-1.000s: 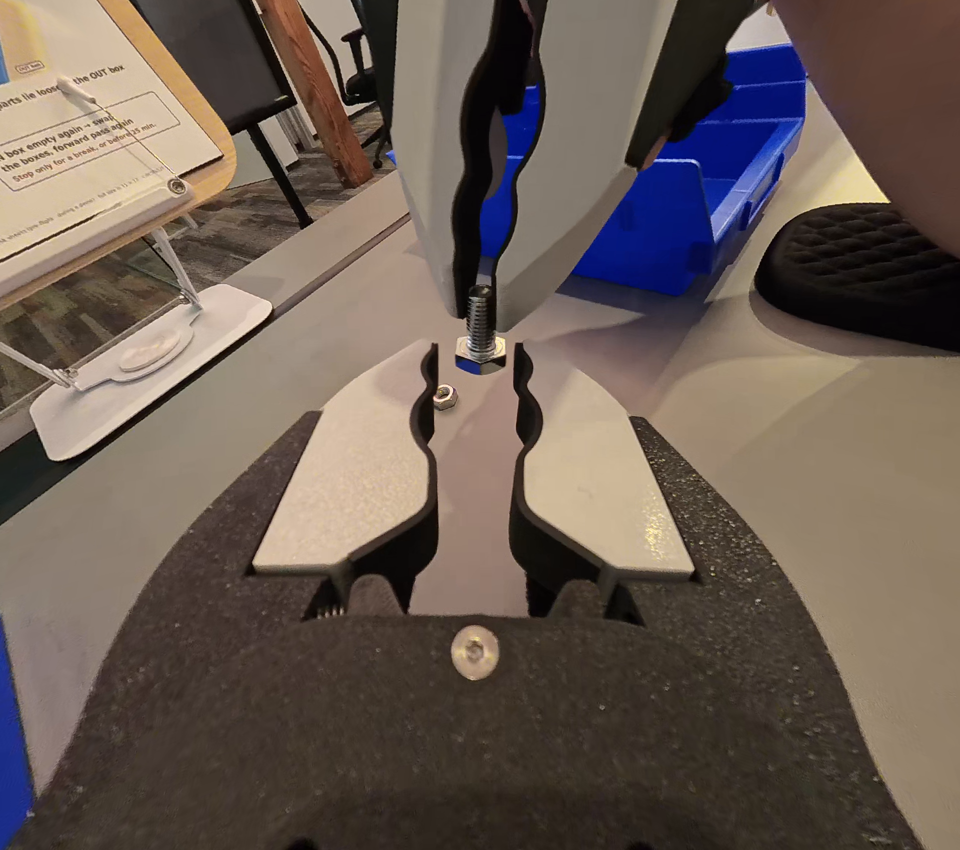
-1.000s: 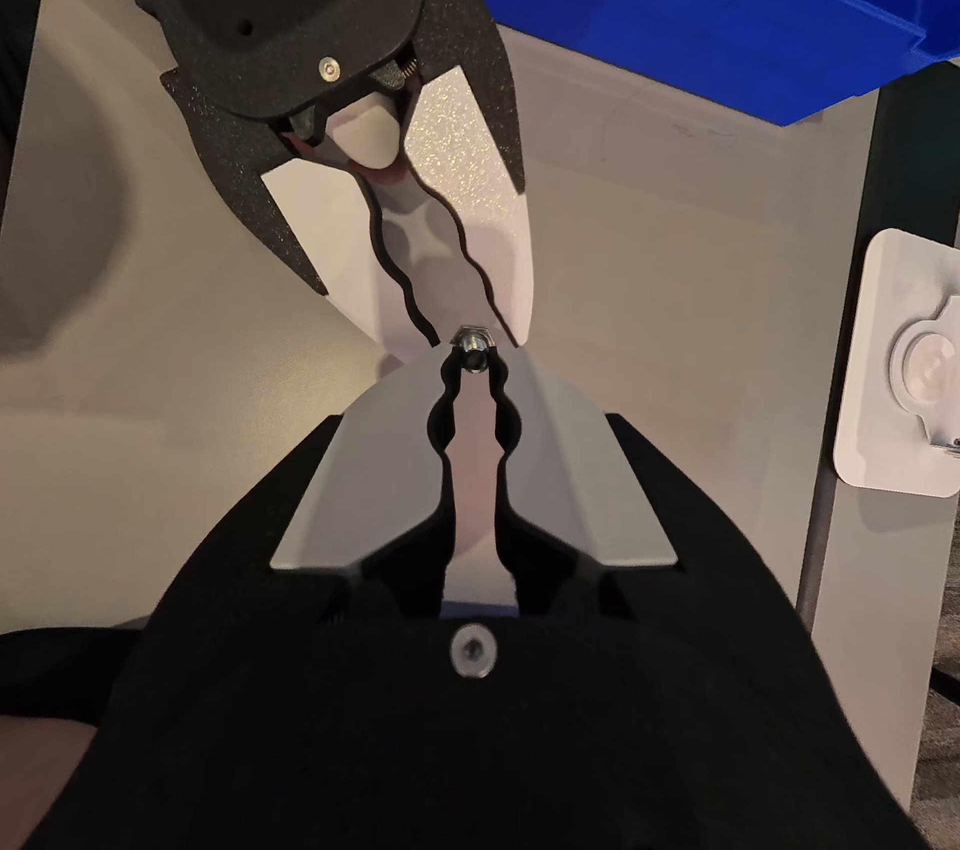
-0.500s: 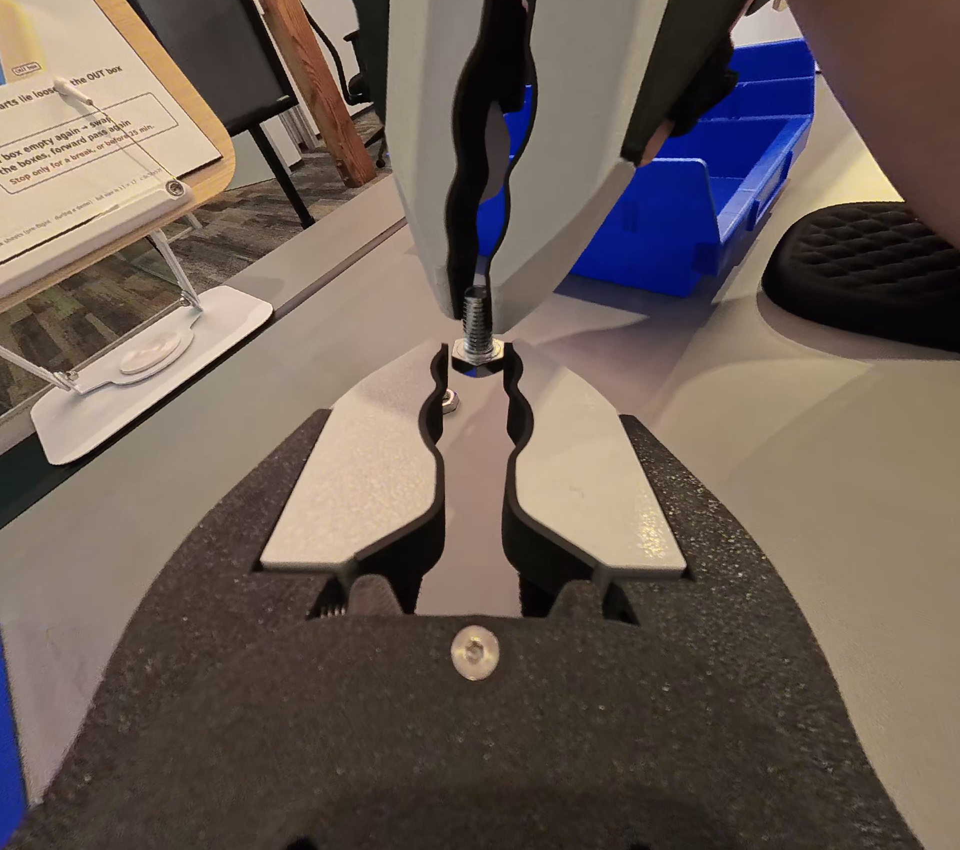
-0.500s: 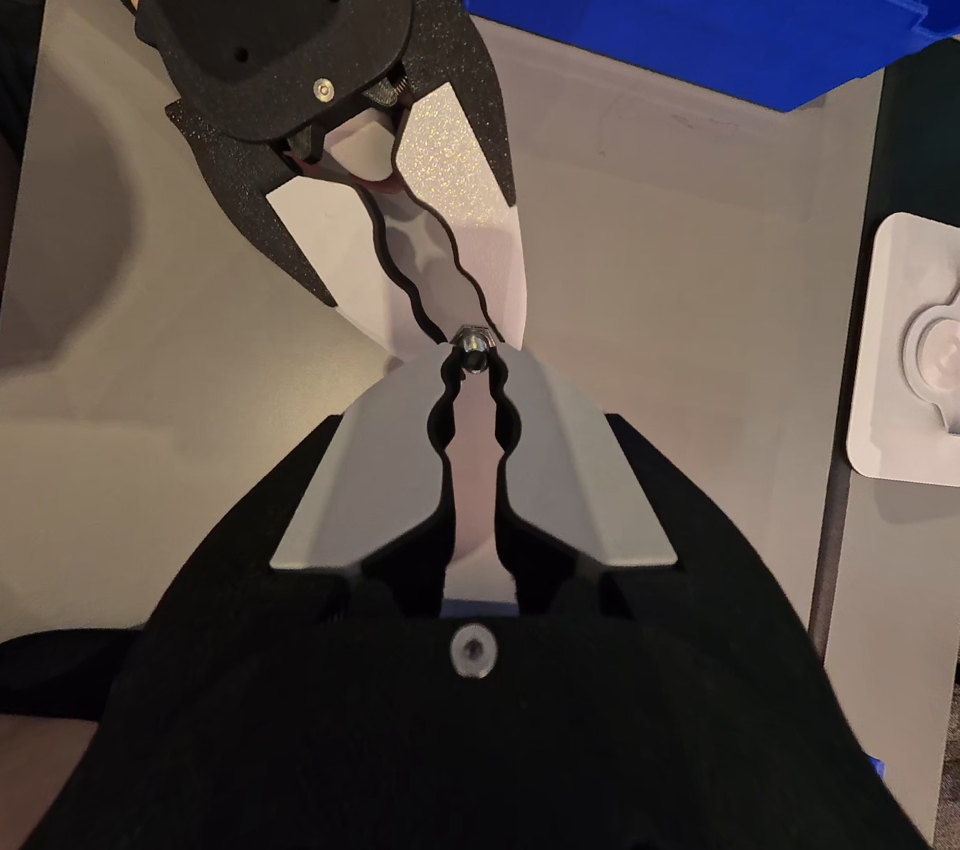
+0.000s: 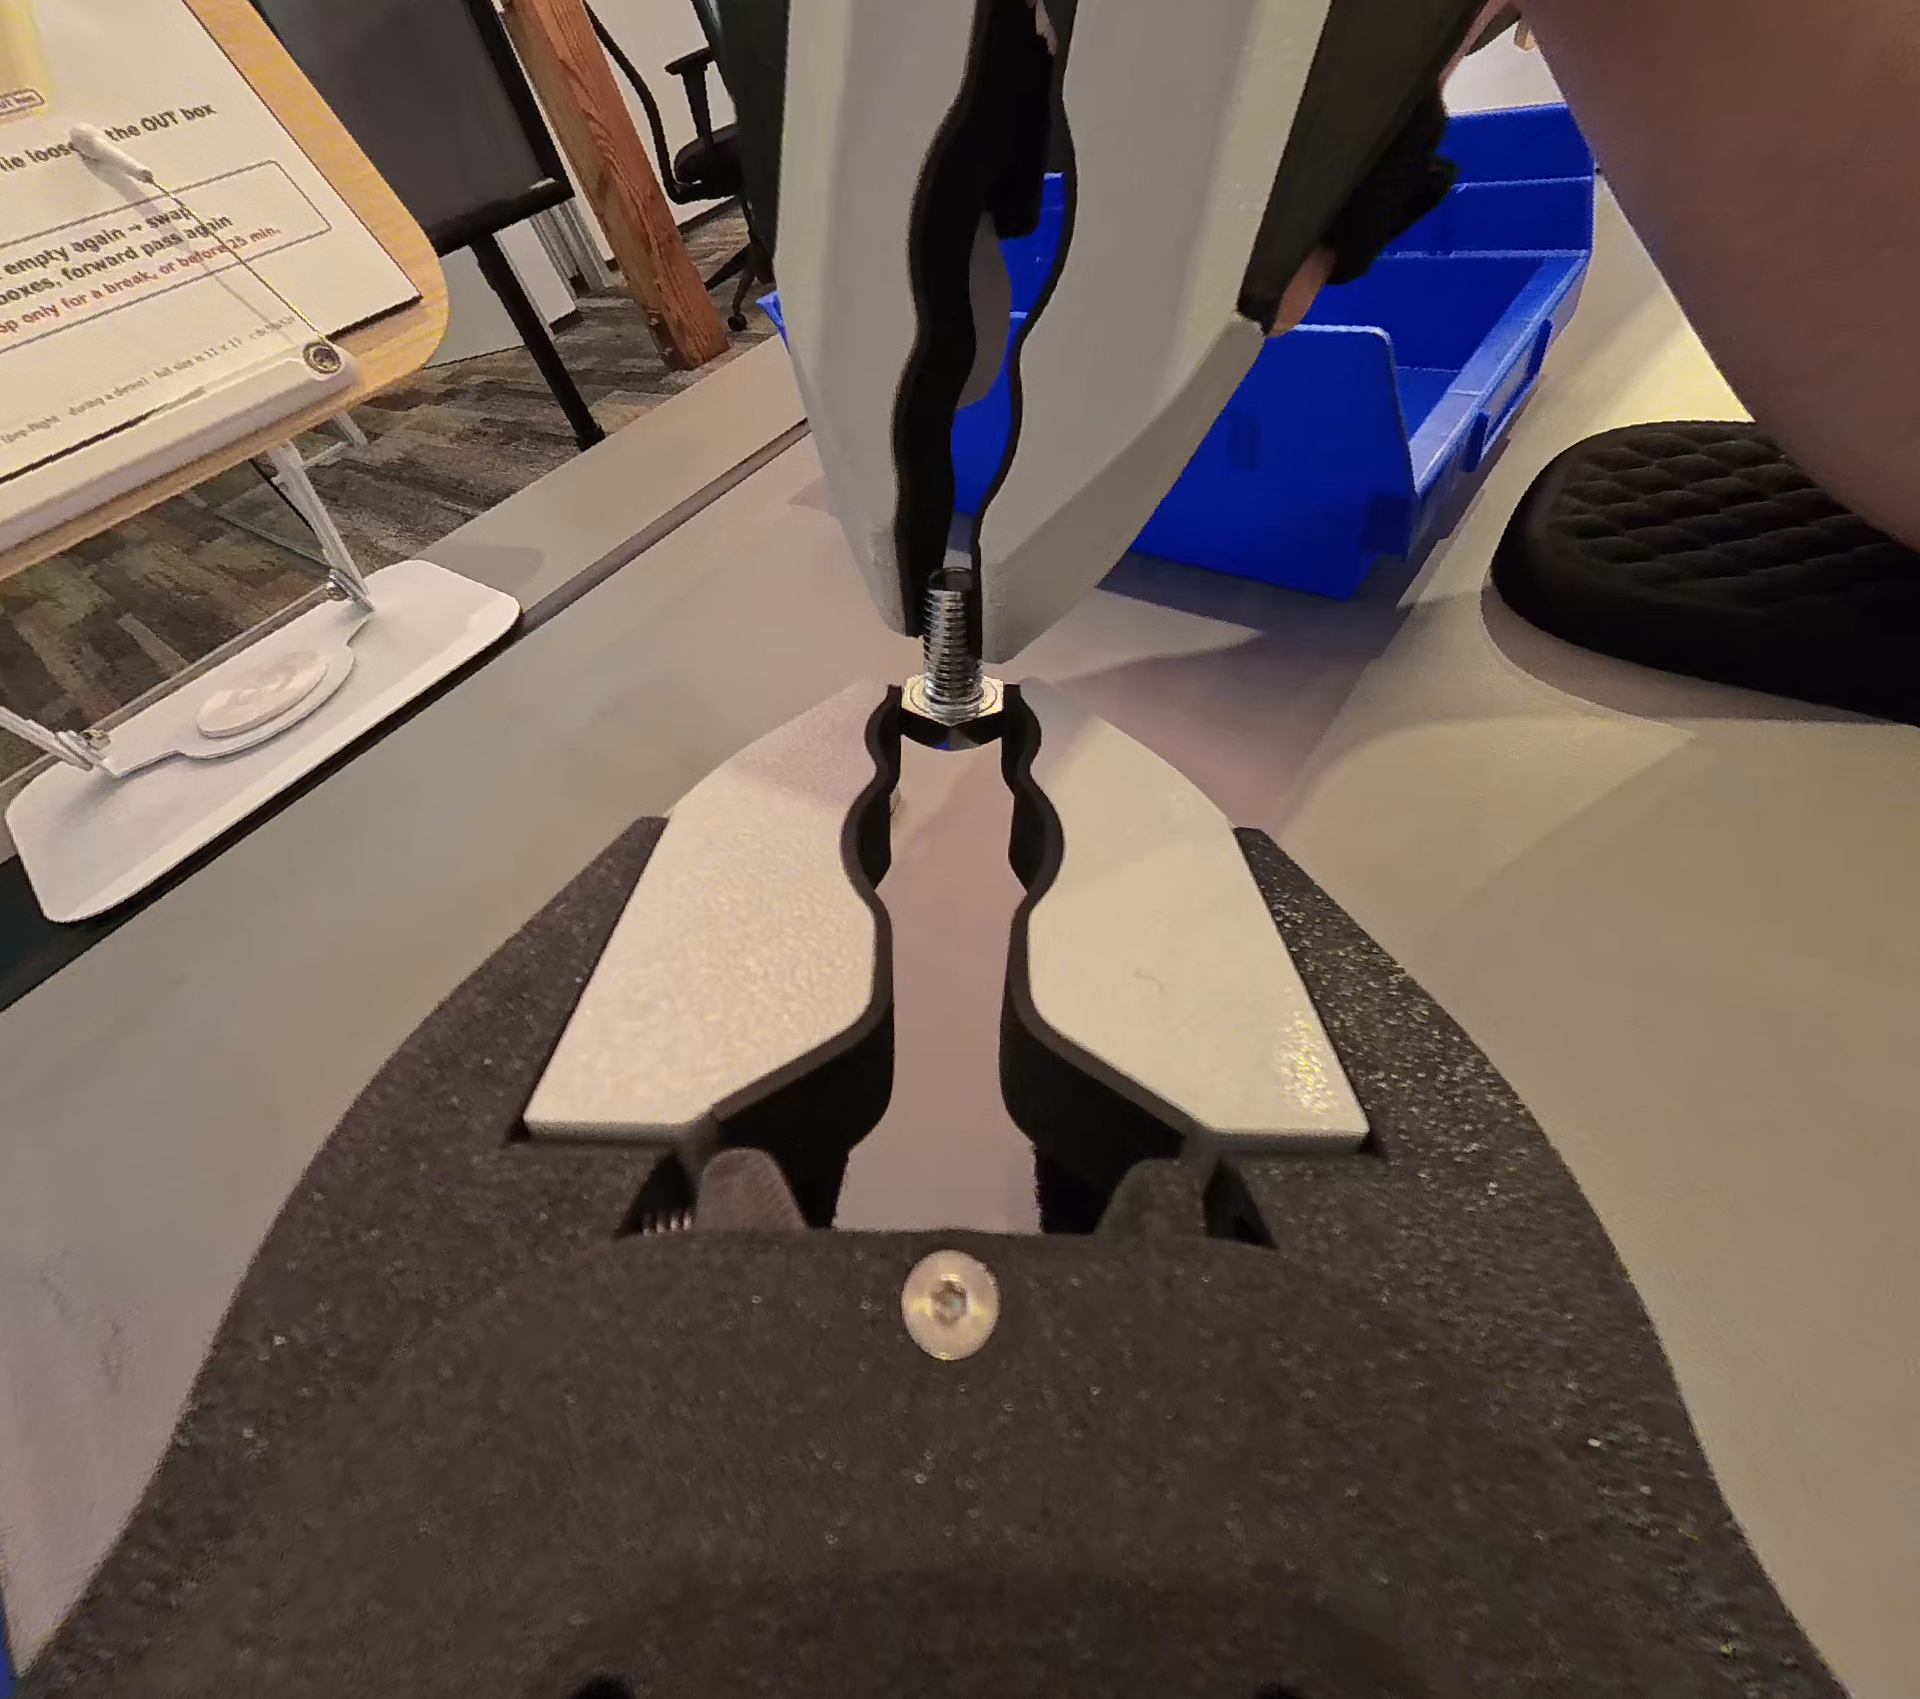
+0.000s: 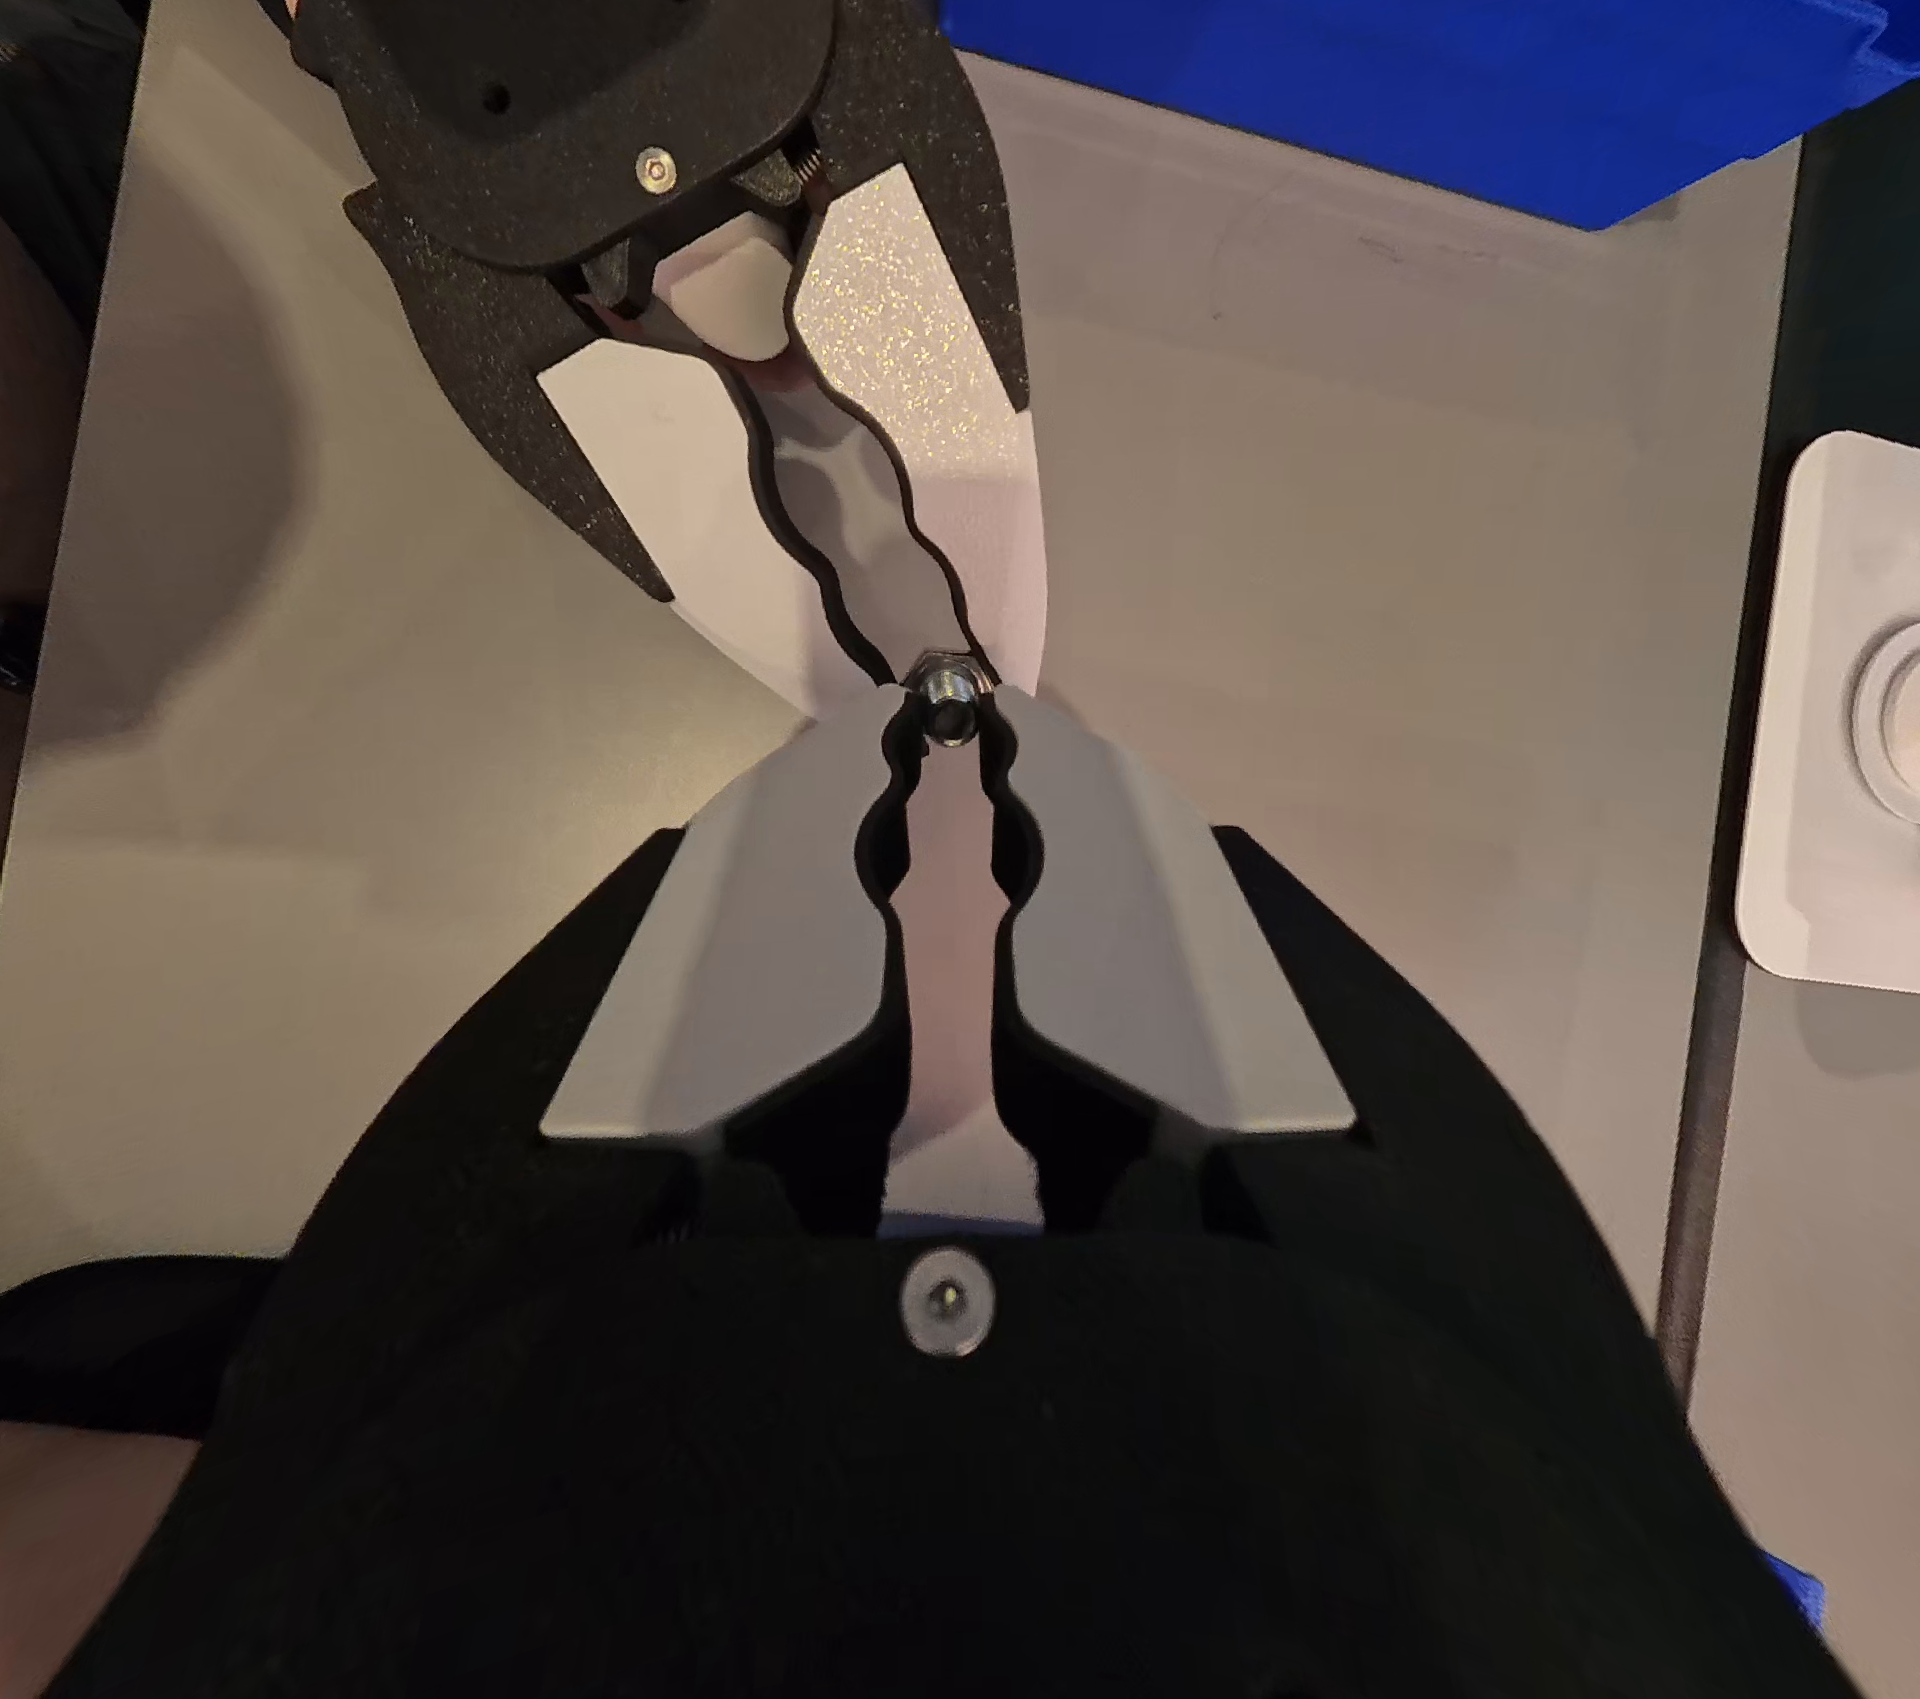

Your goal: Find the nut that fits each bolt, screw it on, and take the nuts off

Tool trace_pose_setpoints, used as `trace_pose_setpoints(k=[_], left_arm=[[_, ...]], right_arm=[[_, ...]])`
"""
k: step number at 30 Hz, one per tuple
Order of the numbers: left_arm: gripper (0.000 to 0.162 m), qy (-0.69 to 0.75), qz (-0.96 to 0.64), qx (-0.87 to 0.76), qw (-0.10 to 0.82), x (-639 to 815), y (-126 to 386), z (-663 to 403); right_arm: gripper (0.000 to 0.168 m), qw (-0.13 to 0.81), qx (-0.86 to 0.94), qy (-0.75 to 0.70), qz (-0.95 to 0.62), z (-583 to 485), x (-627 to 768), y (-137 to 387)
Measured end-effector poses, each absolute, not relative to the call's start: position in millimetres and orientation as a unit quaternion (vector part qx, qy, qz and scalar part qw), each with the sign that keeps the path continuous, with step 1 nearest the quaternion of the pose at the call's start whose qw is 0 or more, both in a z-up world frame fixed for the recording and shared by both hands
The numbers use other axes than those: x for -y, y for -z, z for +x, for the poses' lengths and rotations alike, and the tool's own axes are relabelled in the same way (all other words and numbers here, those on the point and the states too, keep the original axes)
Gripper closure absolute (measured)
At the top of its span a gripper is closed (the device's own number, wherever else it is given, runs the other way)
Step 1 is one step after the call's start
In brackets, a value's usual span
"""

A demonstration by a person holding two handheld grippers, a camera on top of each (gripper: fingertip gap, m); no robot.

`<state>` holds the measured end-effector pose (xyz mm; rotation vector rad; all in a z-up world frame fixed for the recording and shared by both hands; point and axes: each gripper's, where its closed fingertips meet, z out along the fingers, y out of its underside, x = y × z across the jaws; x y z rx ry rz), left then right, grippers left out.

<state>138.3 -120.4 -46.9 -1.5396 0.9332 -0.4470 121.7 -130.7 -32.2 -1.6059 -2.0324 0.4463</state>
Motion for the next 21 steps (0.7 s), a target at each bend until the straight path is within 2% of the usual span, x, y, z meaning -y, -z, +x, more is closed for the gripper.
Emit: trace_pose_setpoints(k=[5, 10, 12, 15, 21], left_arm=[[0.144, 0.203, -0.673, -0.392, 0.594, 120, 46, 135], [0.144, 0.223, -0.69, -0.37, 0.581, 124, 42, 110], [0.144, 0.222, -0.698, -0.368, 0.573, 126, 37, 93], [0.144, 0.207, -0.701, -0.37, 0.573, 133, 25, 63], [0.144, 0.182, -0.692, -0.361, 0.598, 144, 3, 11]], right_arm=[[0.14, 0.278, 0.748, -0.182, -0.575, 119, 132, 22], [0.14, 0.368, 0.736, -0.225, -0.522, 127, 132, -18], [0.14, 0.373, 0.732, -0.213, -0.528, 134, 122, -14], [0.142, 0.325, 0.742, -0.173, -0.561, 141, 98, 25], [0.145, 0.152, 0.767, -0.063, -0.62, 159, 59, 102]])
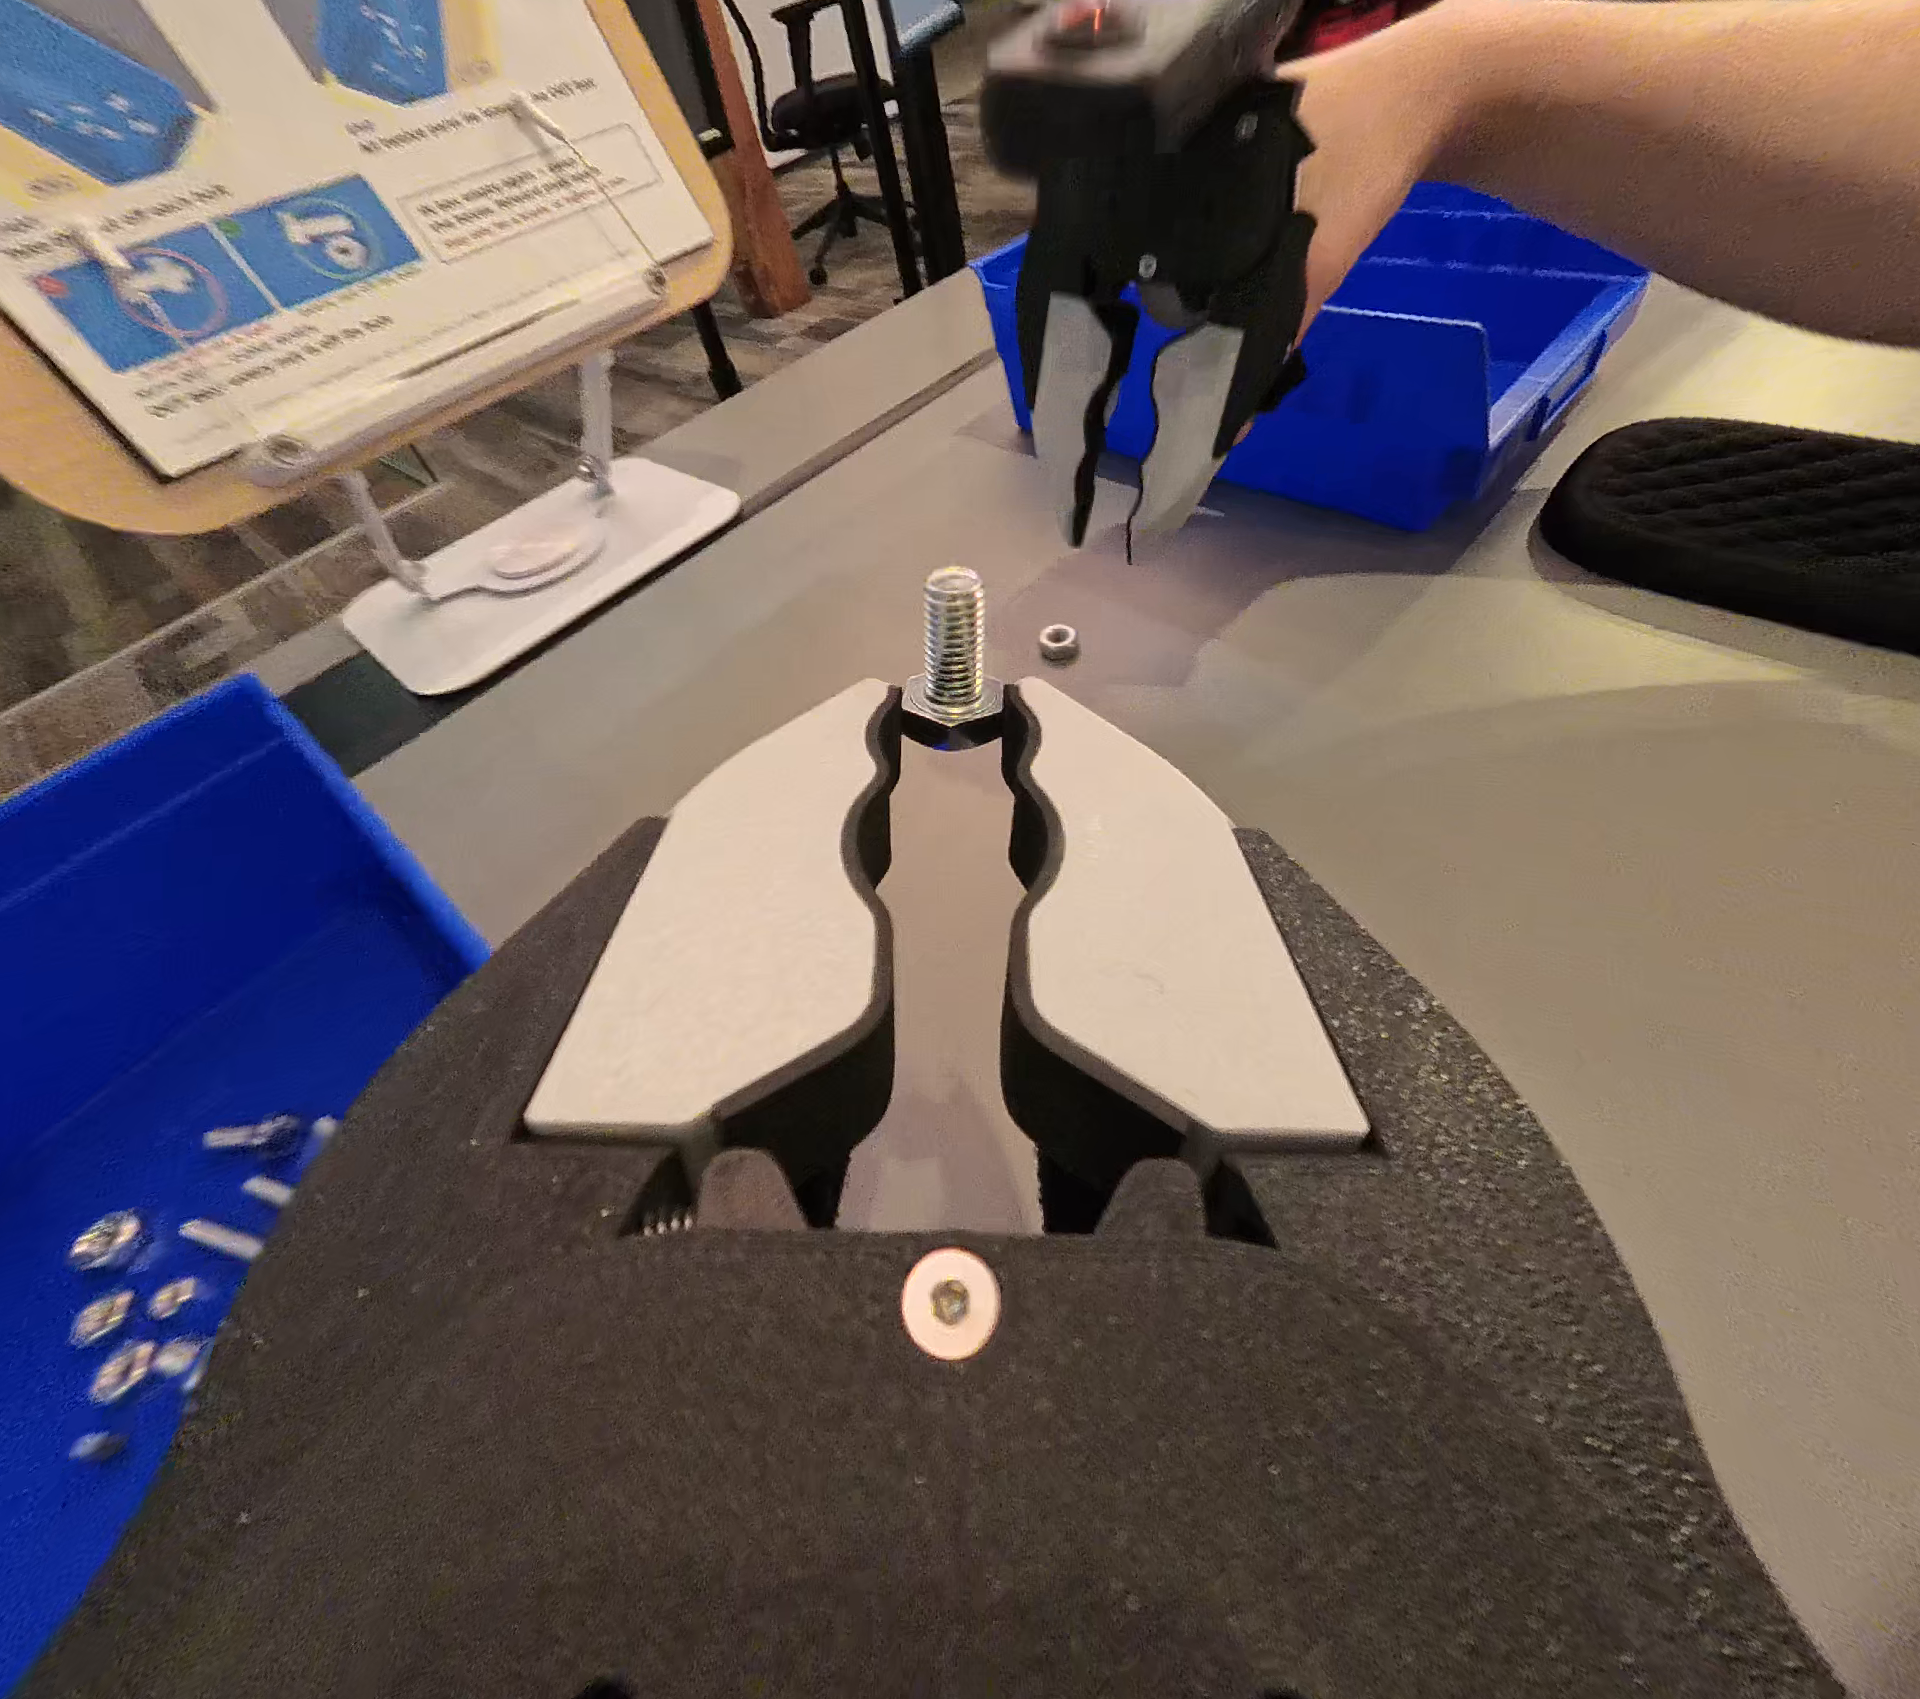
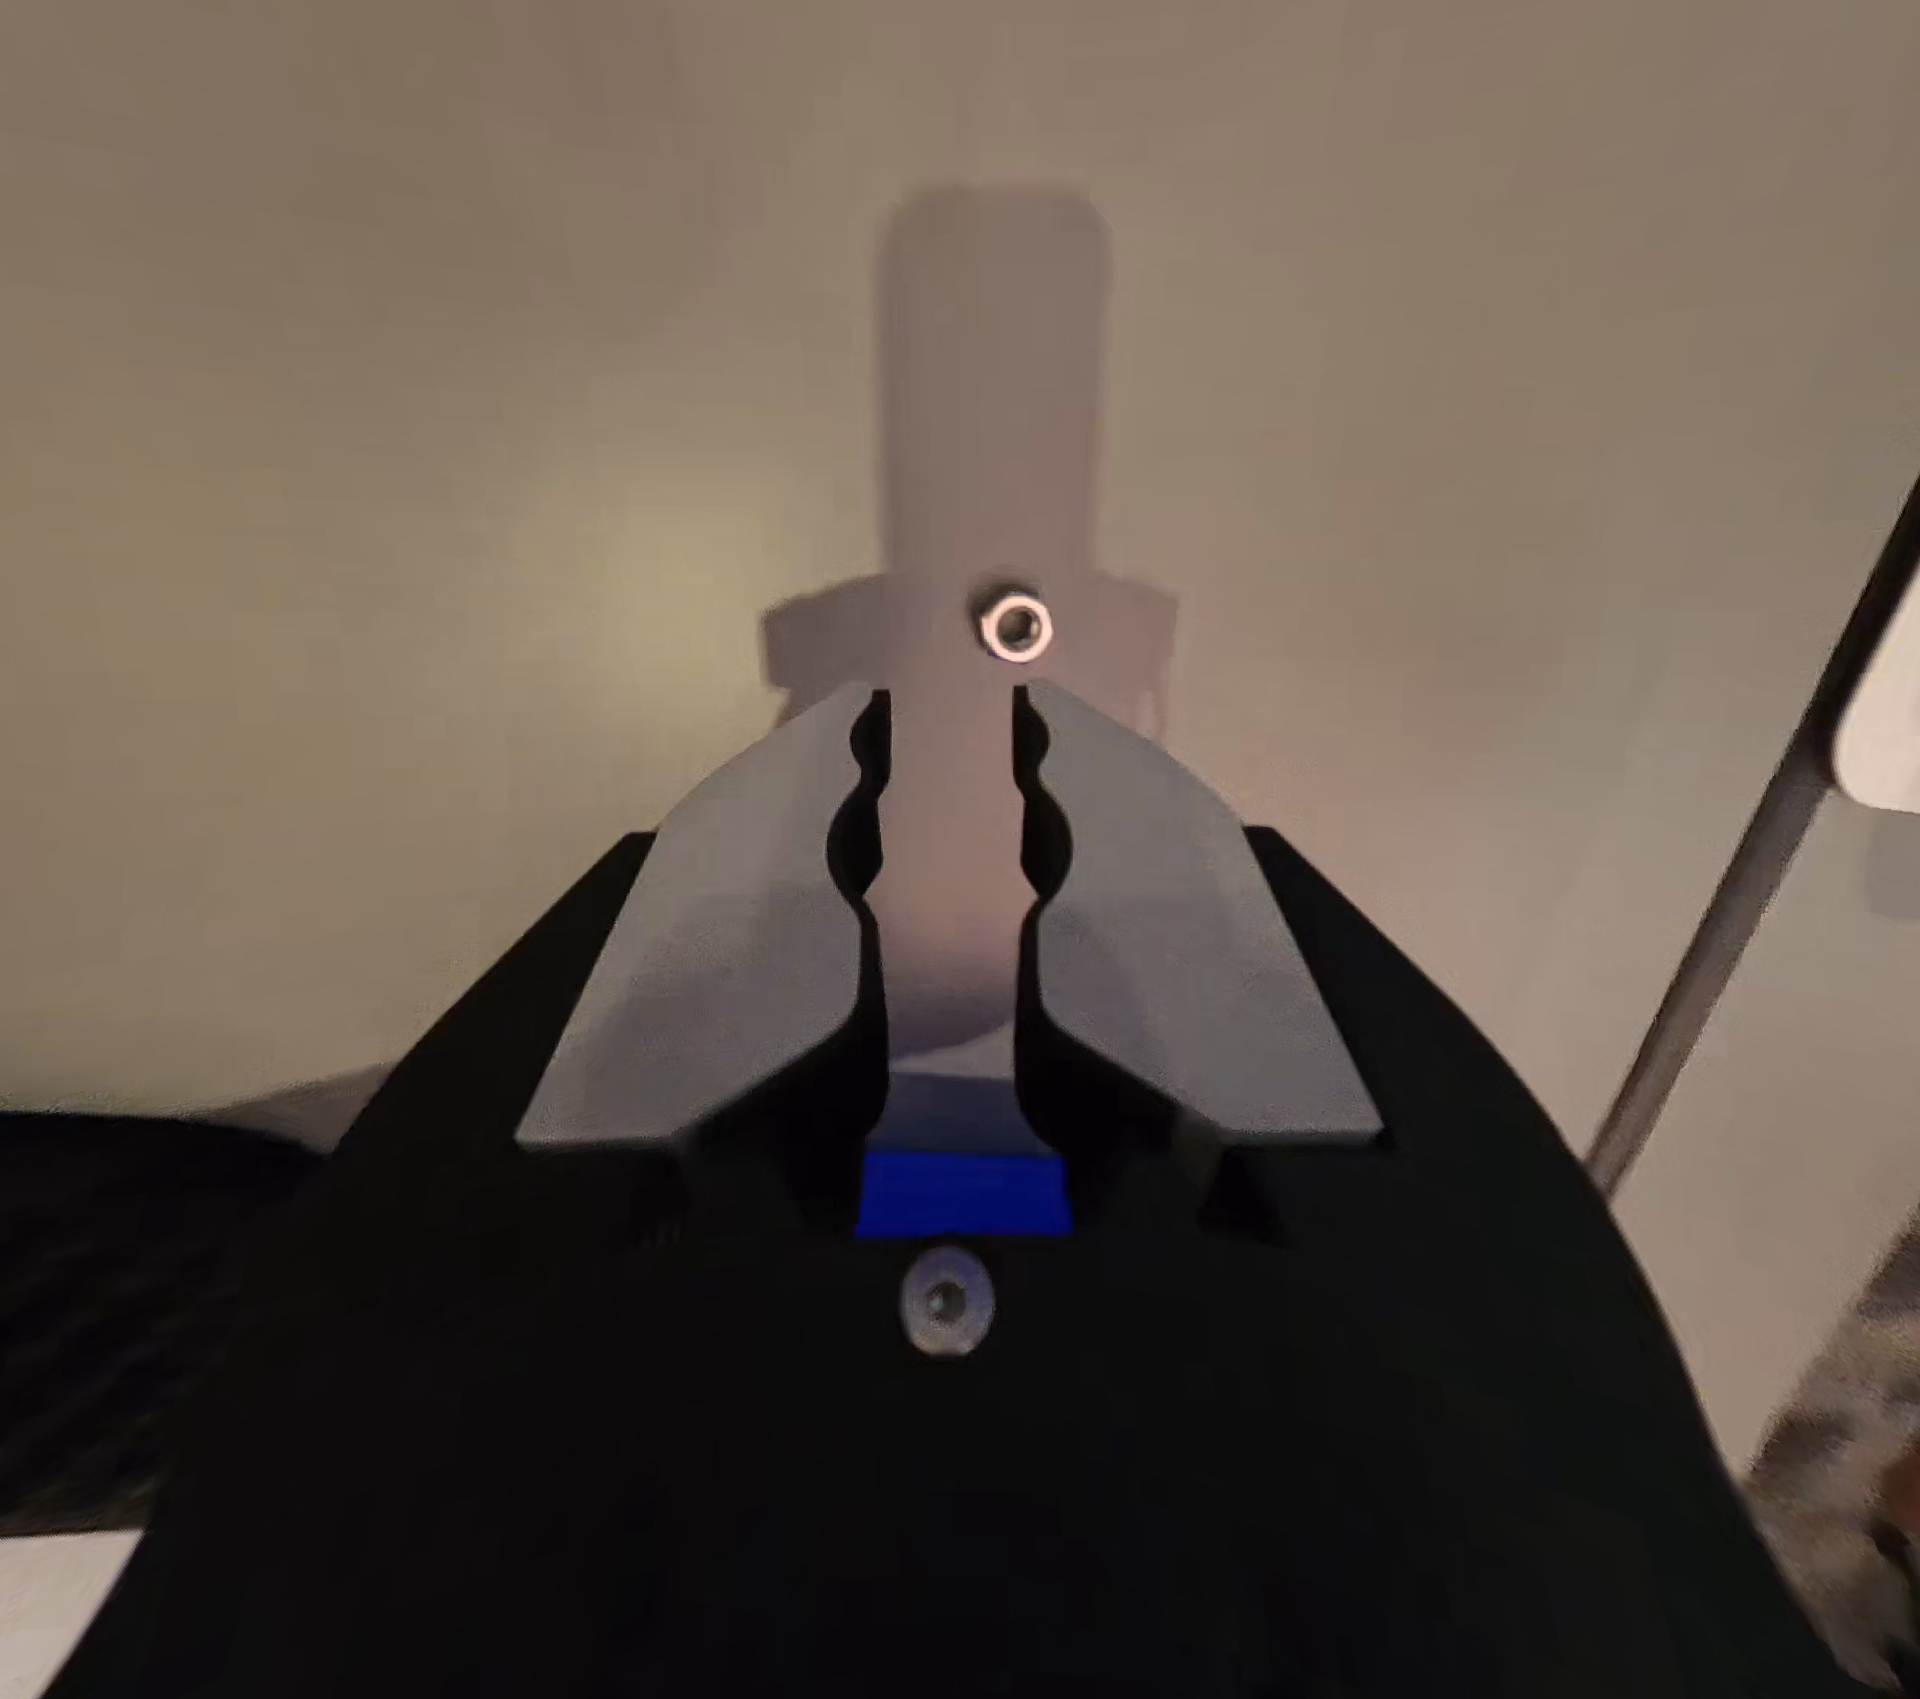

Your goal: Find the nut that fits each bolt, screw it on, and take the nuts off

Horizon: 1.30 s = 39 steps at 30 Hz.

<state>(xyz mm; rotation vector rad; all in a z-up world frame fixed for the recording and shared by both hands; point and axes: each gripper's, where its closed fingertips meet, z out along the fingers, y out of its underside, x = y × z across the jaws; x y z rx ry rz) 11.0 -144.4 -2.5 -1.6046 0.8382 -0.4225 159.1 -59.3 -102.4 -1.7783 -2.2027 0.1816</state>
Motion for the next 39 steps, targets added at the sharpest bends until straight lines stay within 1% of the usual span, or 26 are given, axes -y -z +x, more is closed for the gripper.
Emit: trace_pose_setpoints(k=[4, 9, 20, 24, 26, 32, 35, 39], left_arm=[[0.144, 0.18, -0.687, -0.36, 0.605, 148, -1, -3], [0.144, 0.192, -0.682, -0.354, 0.611, 151, -2, -8], [0.144, 0.202, -0.675, -0.358, 0.613, 156, -6, -6], [0.144, 0.206, -0.675, -0.362, 0.609, 156, -3, -1], [0.144, 0.206, -0.675, -0.365, 0.607, 156, -3, 1], [0.144, 0.212, -0.675, -0.366, 0.605, 152, -2, 7], [0.144, 0.219, -0.673, -0.361, 0.607, 148, -4, 9], [0.144, 0.237, -0.669, -0.364, 0.603, 140, -9, 15]], right_arm=[[0.144, 0.139, 0.804, -0.011, -0.578, 153, 47, 115], [0.143, 0.1, 0.808, -0.005, -0.58, 151, 43, 133], [0.143, 0.077, 0.815, -0.007, -0.574, 152, 38, 152], [0.146, 0.065, 0.815, -0.002, -0.576, 155, 37, 156], [0.149, 0.072, 0.817, -0.005, -0.572, 153, 37, 156], [0.149, 0.071, 0.814, -0.013, -0.577, 153, 37, 157], [0.149, 0.075, 0.807, -0.045, -0.584, 149, 44, 155], [0.15, 0.094, 0.782, -0.092, -0.609, 152, 49, 129]])
